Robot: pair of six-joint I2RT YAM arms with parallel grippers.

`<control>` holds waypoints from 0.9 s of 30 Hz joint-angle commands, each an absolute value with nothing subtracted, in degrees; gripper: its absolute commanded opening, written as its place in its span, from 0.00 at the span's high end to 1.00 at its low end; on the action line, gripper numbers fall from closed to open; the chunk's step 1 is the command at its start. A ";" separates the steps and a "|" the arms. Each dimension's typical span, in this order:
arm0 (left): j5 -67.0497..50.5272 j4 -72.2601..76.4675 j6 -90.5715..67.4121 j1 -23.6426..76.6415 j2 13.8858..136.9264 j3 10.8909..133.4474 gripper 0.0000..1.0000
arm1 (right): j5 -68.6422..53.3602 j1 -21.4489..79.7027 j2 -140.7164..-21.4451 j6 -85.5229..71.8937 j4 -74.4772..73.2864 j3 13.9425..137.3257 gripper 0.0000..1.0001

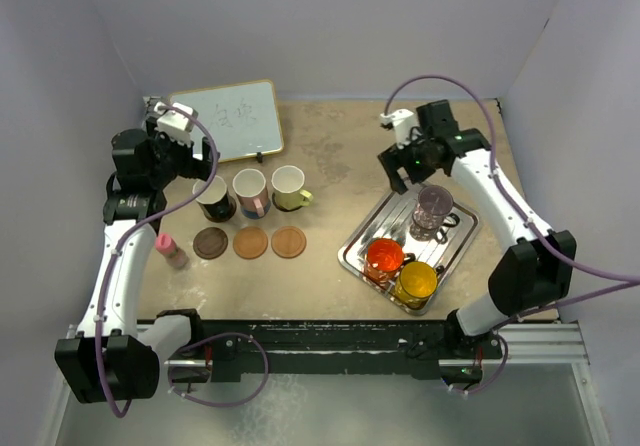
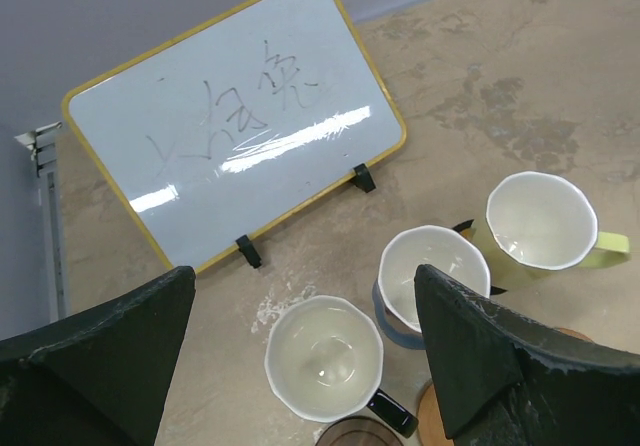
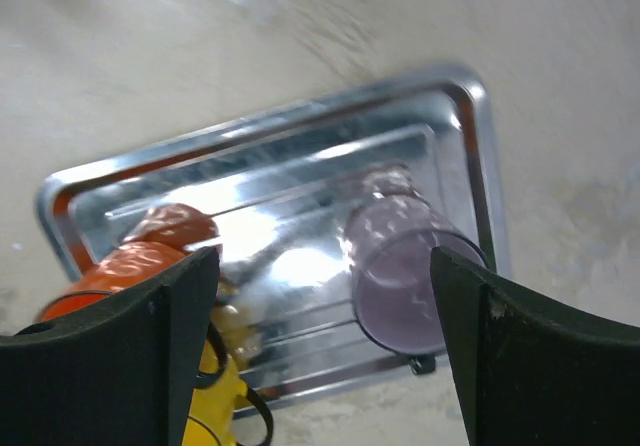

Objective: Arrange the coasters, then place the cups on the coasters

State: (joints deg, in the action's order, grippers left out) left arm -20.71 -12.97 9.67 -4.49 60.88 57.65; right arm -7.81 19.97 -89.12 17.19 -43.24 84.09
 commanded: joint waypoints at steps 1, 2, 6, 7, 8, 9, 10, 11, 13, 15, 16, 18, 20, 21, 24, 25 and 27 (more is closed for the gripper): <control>-26.07 -9.80 10.51 -4.92 59.52 57.00 0.13 | -6.09 11.66 -85.45 17.79 -43.85 80.33 0.14; -26.35 -9.49 10.44 -4.92 59.44 56.74 0.13 | -6.45 9.52 -85.17 17.45 -43.90 79.60 0.15; -27.26 -8.95 10.38 -4.92 59.49 56.24 0.13 | -8.89 2.02 -85.50 16.81 -44.23 77.98 0.21; -27.47 -8.89 10.39 -4.92 59.52 56.16 0.13 | -9.30 0.80 -86.09 16.65 -44.30 77.83 0.22; -27.58 -8.88 10.42 -4.92 59.50 56.11 0.13 | -9.51 -0.09 -86.62 16.48 -44.31 77.75 0.24; -27.66 -8.88 10.44 -4.92 59.62 56.06 0.13 | -9.43 -0.86 -87.15 16.27 -44.25 77.61 0.26; -27.68 -8.88 10.39 -4.92 59.55 55.98 0.13 | -9.41 -1.36 -87.75 15.93 -44.07 77.65 0.27; -27.71 -8.88 10.43 -4.92 59.51 55.96 0.13 | -9.40 -1.82 -88.44 15.77 -44.01 77.76 0.28; -27.77 -8.90 10.50 -4.92 59.37 55.86 0.13 | -8.84 -2.41 -90.01 15.66 -44.01 78.22 0.30; -27.77 -8.88 10.51 -4.90 59.16 55.77 0.13 | -7.86 -3.14 -91.71 15.54 -43.65 78.66 0.34; -27.85 -8.88 10.46 -4.99 59.07 55.84 0.13 | -7.57 -3.63 -92.55 15.60 -43.58 79.04 0.35; -28.01 -8.95 10.43 -4.94 58.83 55.81 0.13 | -7.54 -4.43 -94.07 15.93 -43.79 79.34 0.39; -28.11 -8.90 10.32 -4.92 58.73 55.77 0.13 | -7.85 -5.01 -95.11 16.23 -43.88 79.02 0.43; -28.12 -8.88 10.34 -4.92 58.79 55.81 0.13 | -7.97 -5.15 -95.48 16.38 -43.94 78.78 0.45; -28.38 -8.71 10.29 -4.93 58.96 55.80 0.12 | -8.17 -5.37 -96.37 16.61 -43.62 78.17 0.51; -28.46 -8.76 10.22 -4.92 58.97 55.69 0.12 | -8.17 -5.43 -96.74 16.59 -43.59 78.02 0.53; -28.63 -8.70 10.23 -4.95 59.04 55.58 0.12 | -8.11 -5.53 -97.36 16.63 -43.27 77.82 0.55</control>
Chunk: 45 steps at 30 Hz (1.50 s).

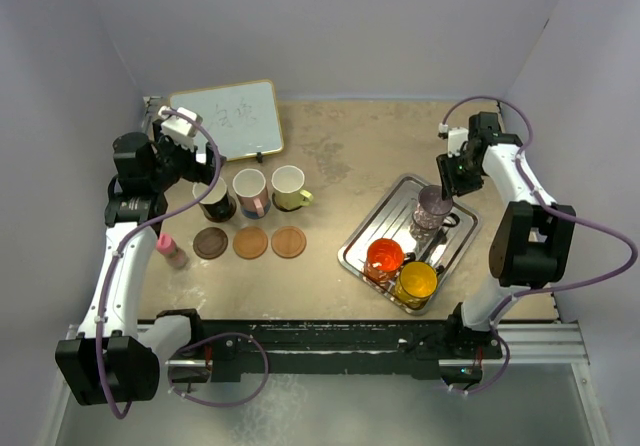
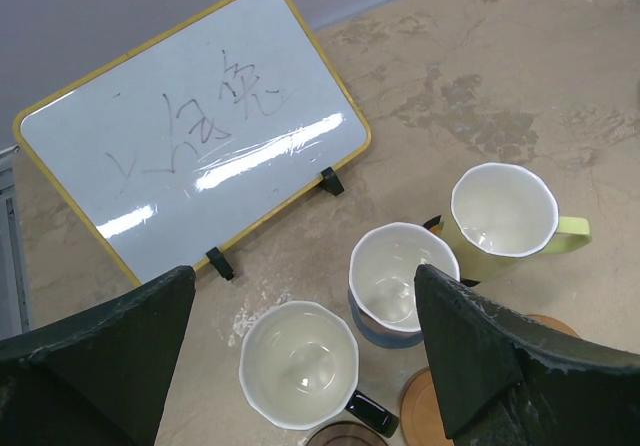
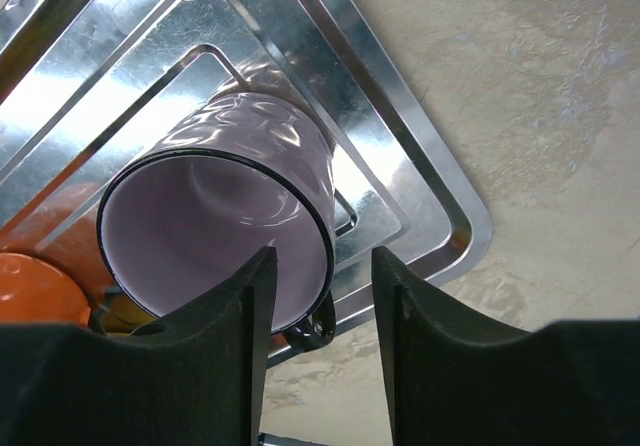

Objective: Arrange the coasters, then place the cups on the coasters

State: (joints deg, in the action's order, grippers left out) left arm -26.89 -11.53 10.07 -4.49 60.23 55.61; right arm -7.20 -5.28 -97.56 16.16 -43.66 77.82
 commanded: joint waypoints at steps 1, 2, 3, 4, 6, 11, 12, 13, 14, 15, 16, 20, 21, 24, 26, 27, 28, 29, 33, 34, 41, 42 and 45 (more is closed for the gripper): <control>-28.65 -8.70 10.23 -4.93 58.98 55.61 0.12 | -8.09 -5.61 -97.69 16.69 -43.14 77.79 0.57; -28.65 -8.70 10.24 -4.92 58.98 55.63 0.12 | -8.15 -5.67 -98.06 16.67 -43.12 77.78 0.58; -28.65 -8.64 10.20 -4.92 58.86 55.54 0.12 | -8.28 -5.75 -98.42 16.76 -43.14 77.78 0.60; -28.72 -8.57 10.26 -4.92 58.79 55.53 0.12 | -8.46 -5.72 -98.74 16.83 -43.13 77.78 0.62; -28.90 -8.38 10.06 -4.91 58.72 55.35 0.12 | -8.82 -5.71 -99.24 16.85 -43.29 77.83 0.67; -29.24 -7.92 9.56 -4.92 58.97 55.19 0.12 | -10.04 -5.80 -99.91 17.07 -44.28 78.49 0.81; -29.25 -7.91 9.38 -4.92 59.06 55.19 0.12 | -10.30 -5.73 -99.92 17.16 -44.54 78.73 0.83; -29.24 -7.84 9.34 -4.92 59.15 55.17 0.12 | -10.48 -5.76 -99.91 17.26 -44.93 79.08 0.86; -29.24 -7.78 9.24 -4.91 59.15 55.13 0.12 | -10.64 -5.81 -99.81 17.35 -45.35 79.57 0.89; -29.26 -7.74 9.13 -4.90 59.22 55.14 0.12 | -10.83 -5.76 -99.47 17.39 -45.81 80.07 0.92; -29.32 -7.66 8.92 -4.84 59.21 55.03 0.12 | -11.08 -5.78 -98.88 17.35 -46.28 80.59 0.95; -29.80 -7.15 7.36 -4.77 59.69 55.14 0.12 | -11.47 -5.74 -94.93 15.78 -45.07 81.94 1.00; -29.94 -7.00 6.64 -4.70 60.06 55.30 0.12 | -12.23 -5.67 -93.64 14.90 -44.96 82.10 1.00; -29.94 -7.15 4.70 -4.01 61.01 56.39 0.12 | -14.30 -5.27 -90.18 12.24 -44.76 82.54 1.00; -29.26 -7.19 2.76 -3.43 61.41 56.96 0.13 | -14.84 -4.72 -87.75 9.56 -43.81 82.62 1.00; -28.88 -7.15 1.86 -2.90 61.60 57.07 0.13 | -14.84 -4.30 -86.18 8.18 -43.09 82.55 1.00; -28.34 -7.08 1.09 -2.29 61.80 57.22 0.13 | -14.58 -3.71 -85.15 6.58 -42.26 82.53 1.00; -27.08 -7.16 0.53 -1.46 61.96 57.60 0.14 | -13.82 -2.94 -84.09 5.20 -40.99 82.53 1.00; -20.85 -8.93 0.07 5.11 63.92 61.37 0.14 | -7.03 3.91 -80.88 0.37 -36.57 82.96 1.00; -19.67 -9.52 0.11 7.22 64.81 62.50 0.15 | -5.44 5.60 -80.24 -0.75 -35.10 82.95 1.00; -15.23 -11.13 -4.34 16.45 73.68 72.32 0.16 | 1.71 14.83 -78.19 -6.40 -27.00 83.32 1.00; -14.63 -11.22 -4.72 18.04 75.18 73.86 0.16 | 2.59 15.90 -78.00 -6.91 -26.19 83.20 1.00; -12.79 -11.17 -6.09 23.05 79.45 78.17 0.16 | 5.29 19.04 -77.50 -8.22 -23.76 82.53 1.00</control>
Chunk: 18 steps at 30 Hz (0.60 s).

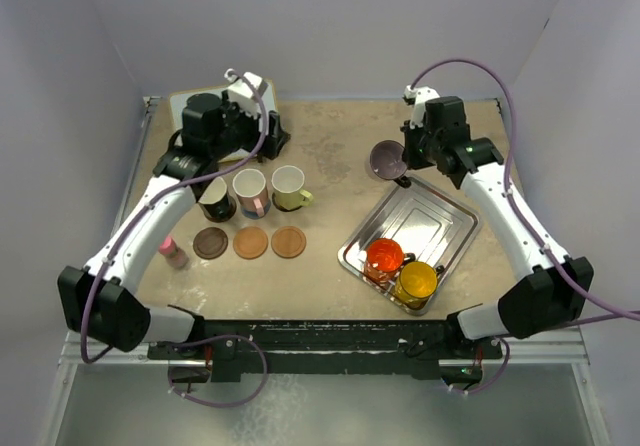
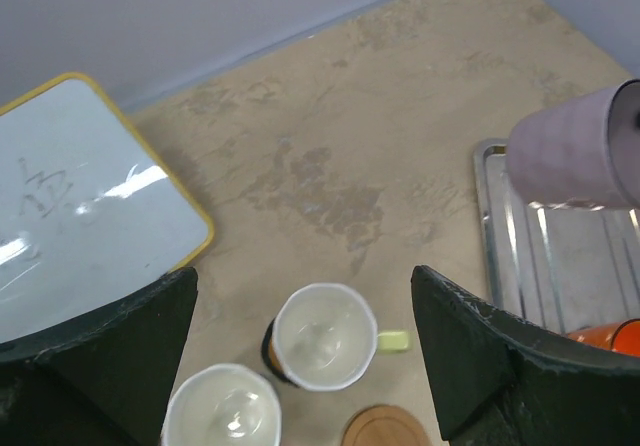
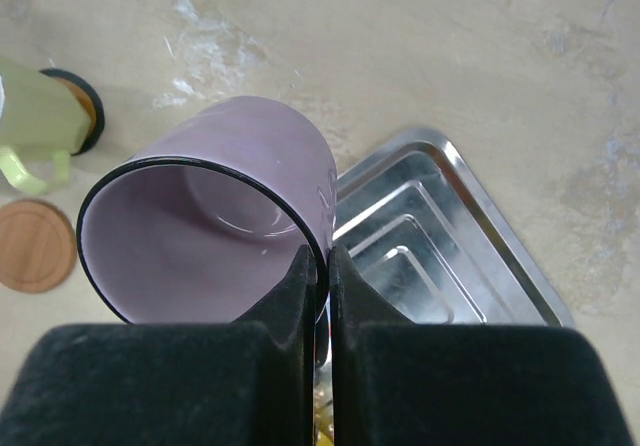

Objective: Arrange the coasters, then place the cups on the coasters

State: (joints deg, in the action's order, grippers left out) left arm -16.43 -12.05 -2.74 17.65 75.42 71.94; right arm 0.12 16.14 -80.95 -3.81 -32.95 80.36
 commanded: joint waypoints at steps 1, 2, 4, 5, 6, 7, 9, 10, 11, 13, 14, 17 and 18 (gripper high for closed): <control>-12.52 -10.90 -6.90 24.51 80.78 79.45 0.17 | 6.26 20.00 -77.28 -8.46 -22.69 82.05 1.00; -12.49 -10.54 -8.19 25.81 82.18 80.81 0.16 | 7.20 20.76 -77.12 -8.66 -21.85 81.60 1.00; -12.93 -10.00 -10.34 27.95 85.10 83.53 0.16 | 9.04 21.96 -76.85 -9.21 -20.33 80.83 1.00; -13.00 -9.87 -10.88 29.25 86.67 84.81 0.16 | 9.87 22.45 -76.61 -9.45 -19.64 80.24 1.00; -12.96 -9.73 -11.11 30.66 88.06 85.90 0.16 | 10.86 22.88 -76.31 -9.55 -18.71 79.67 1.00; -12.82 -9.68 -11.33 32.00 89.81 87.31 0.16 | 11.90 23.37 -76.02 -9.60 -17.78 78.96 1.00; -12.70 -10.36 -12.52 34.15 92.66 89.53 0.17 | 13.19 24.02 -75.35 -9.73 -16.14 77.79 1.00; -12.90 -11.08 -13.58 34.87 94.12 90.70 0.17 | 13.87 24.23 -75.06 -9.96 -15.52 77.12 1.00; -13.35 -11.49 -14.87 35.43 95.29 91.42 0.17 | 14.53 24.46 -74.72 -10.01 -14.48 76.48 1.00; -14.26 -11.52 -17.47 36.31 97.33 92.36 0.18 | 15.75 24.88 -74.21 -10.06 -13.55 75.39 1.00; -14.65 -11.66 -18.16 36.69 98.18 92.87 0.18 | 16.16 24.94 -74.18 -10.02 -13.39 75.19 1.00; -15.07 -12.05 -19.14 37.59 100.19 94.17 0.18 | 16.51 25.47 -74.56 -10.05 -13.60 74.93 1.00; -14.98 -12.19 -19.21 37.79 100.72 94.62 0.18 | 16.38 25.63 -74.66 -10.24 -13.58 74.78 1.00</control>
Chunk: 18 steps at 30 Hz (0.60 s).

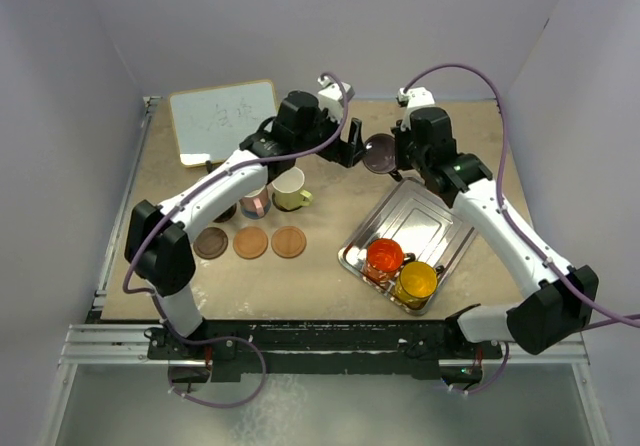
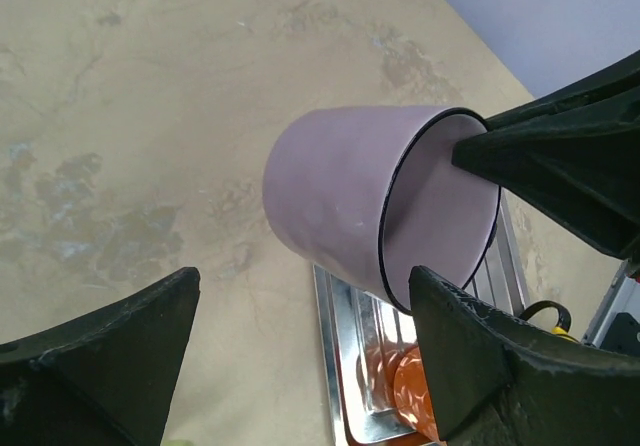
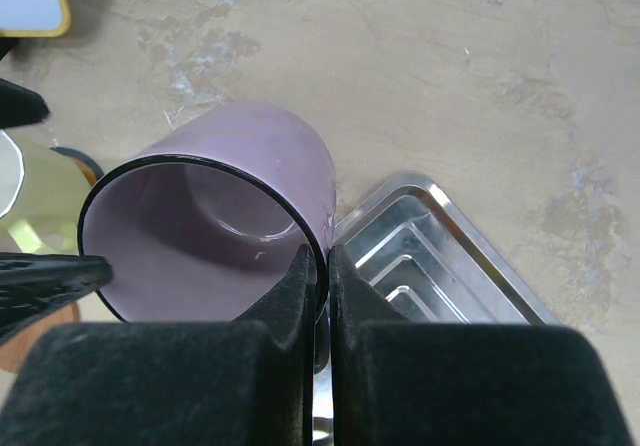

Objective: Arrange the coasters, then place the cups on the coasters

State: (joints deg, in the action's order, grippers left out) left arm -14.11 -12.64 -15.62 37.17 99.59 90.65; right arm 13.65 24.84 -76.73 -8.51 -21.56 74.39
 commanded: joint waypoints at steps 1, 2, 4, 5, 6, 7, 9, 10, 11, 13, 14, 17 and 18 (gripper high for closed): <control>-14.85 -12.32 -19.13 38.03 101.18 95.07 0.19 | 16.01 25.77 -74.70 -10.43 -13.54 74.60 1.00; -14.55 -12.54 -19.11 38.27 101.80 95.80 0.20 | 15.80 25.90 -74.71 -10.62 -13.47 74.43 1.00; -13.44 -13.36 -18.72 38.63 102.83 96.80 0.24 | 15.53 26.15 -74.62 -10.87 -13.48 74.35 1.00; -12.77 -13.68 -18.64 38.84 103.46 97.10 0.26 | 15.36 26.33 -74.48 -10.97 -13.53 74.35 1.00; -12.33 -13.83 -18.57 38.92 103.84 97.42 0.29 | 15.18 26.44 -74.35 -10.97 -13.53 74.38 1.00; -11.93 -14.01 -18.49 38.96 104.33 97.75 0.32 | 14.95 26.57 -74.13 -10.91 -13.54 74.36 1.00; -11.54 -14.50 -18.57 39.10 105.31 98.51 0.40 | 14.13 26.76 -73.81 -11.19 -13.61 74.23 1.00; -11.40 -14.78 -18.62 39.06 105.82 99.06 0.43 | 13.50 26.80 -73.64 -11.32 -13.43 74.12 1.00; -11.27 -15.03 -18.59 39.13 106.28 99.56 0.47 | 12.28 26.88 -73.51 -11.53 -13.30 73.99 1.00; -11.17 -15.70 -18.41 39.15 107.25 100.63 0.55 | 9.54 26.98 -73.15 -12.04 -12.96 73.64 1.00; -11.28 -15.99 -18.33 39.17 107.65 101.10 0.60 | 8.09 26.96 -73.01 -12.23 -12.92 73.58 1.00; -11.41 -16.92 -17.53 39.19 108.20 102.15 0.81 | 4.90 27.07 -72.26 -12.74 -12.75 73.16 1.00; -11.42 -17.08 -17.31 39.20 108.19 102.58 0.87 | 3.82 27.07 -71.92 -12.74 -12.75 72.87 1.00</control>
